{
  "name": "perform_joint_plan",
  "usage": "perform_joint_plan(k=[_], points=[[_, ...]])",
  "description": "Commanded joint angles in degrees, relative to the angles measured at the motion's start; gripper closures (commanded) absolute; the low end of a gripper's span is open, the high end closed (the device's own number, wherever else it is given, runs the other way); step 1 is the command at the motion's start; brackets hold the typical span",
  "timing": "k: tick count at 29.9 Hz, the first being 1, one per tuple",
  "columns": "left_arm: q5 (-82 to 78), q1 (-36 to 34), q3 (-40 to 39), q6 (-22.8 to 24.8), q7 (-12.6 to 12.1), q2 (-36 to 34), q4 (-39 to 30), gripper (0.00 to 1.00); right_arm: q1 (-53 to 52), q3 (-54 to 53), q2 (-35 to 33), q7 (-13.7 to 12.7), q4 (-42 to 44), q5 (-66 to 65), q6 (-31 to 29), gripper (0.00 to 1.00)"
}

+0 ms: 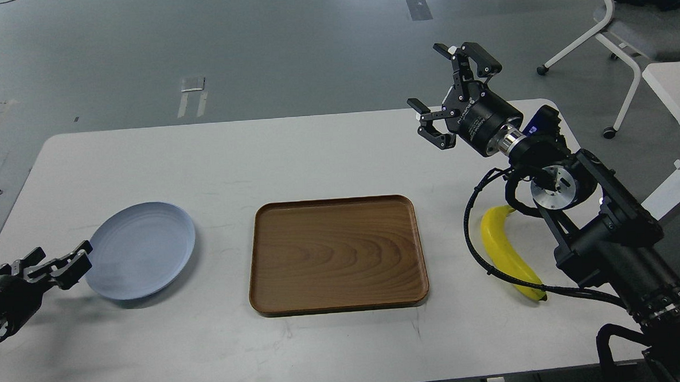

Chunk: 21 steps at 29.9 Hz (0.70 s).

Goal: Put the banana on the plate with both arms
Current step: 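Grasp the edge of the light blue plate with the left gripper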

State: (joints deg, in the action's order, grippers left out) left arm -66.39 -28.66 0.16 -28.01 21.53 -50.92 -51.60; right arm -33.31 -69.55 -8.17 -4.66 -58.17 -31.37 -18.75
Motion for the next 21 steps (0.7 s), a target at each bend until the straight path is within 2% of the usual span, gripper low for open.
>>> perform_joint_plan(k=[1, 9, 11, 13, 14, 15, 16, 18, 21], points=[[0.12, -0.08, 0.19, 0.01, 0.18, 1.17, 1.14, 0.16, 0.35, 0.03, -0.18, 0.0, -0.62, -0.01, -0.06, 0.0], [0.12, 0.36, 0.46, 0.01, 2.99, 6.97, 9.94, 0.19, 0.44, 0.2, -0.18, 0.0, -0.63, -0.01, -0.06, 0.0], [0.12, 0.36, 0.55, 0.01, 4.04, 7.24, 10.29, 0.32, 0.44, 0.2, -0.18, 0.0, -0.63, -0.1, -0.06, 0.0], [0.12, 0.36, 0.63, 0.01, 5.79, 7.33, 10.29, 0.55, 0.44, 0.2, -0.18, 0.0, -0.63, -0.1, -0.06, 0.0], [0.12, 0.36, 0.55, 0.01, 6.33, 7.41, 10.29, 0.6, 0.44, 0.29, -0.18, 0.0, -0.63, -0.1, -0.06, 0.0], [0.12, 0.36, 0.63, 0.01, 6.47, 7.5, 10.29, 0.78, 0.44, 0.29, -0.18, 0.0, -0.63, -0.19, -0.06, 0.0], [0.12, 0.45, 0.63, 0.01, 6.47, 7.94, 10.29, 0.9, 0.53, 0.29, -0.18, 0.0, -0.63, -0.45, -0.06, 0.0], [0.12, 0.37, 0.55, 0.01, 6.47, 8.21, 10.29, 0.99, 0.53, 0.29, -0.18, 0.0, -0.63, -0.54, 0.03, 0.0], [0.12, 0.19, 0.55, 0.01, 6.47, 8.21, 10.38, 1.0, 0.61, 0.29, -0.18, 0.0, -0.63, -0.54, 0.03, 0.0]])
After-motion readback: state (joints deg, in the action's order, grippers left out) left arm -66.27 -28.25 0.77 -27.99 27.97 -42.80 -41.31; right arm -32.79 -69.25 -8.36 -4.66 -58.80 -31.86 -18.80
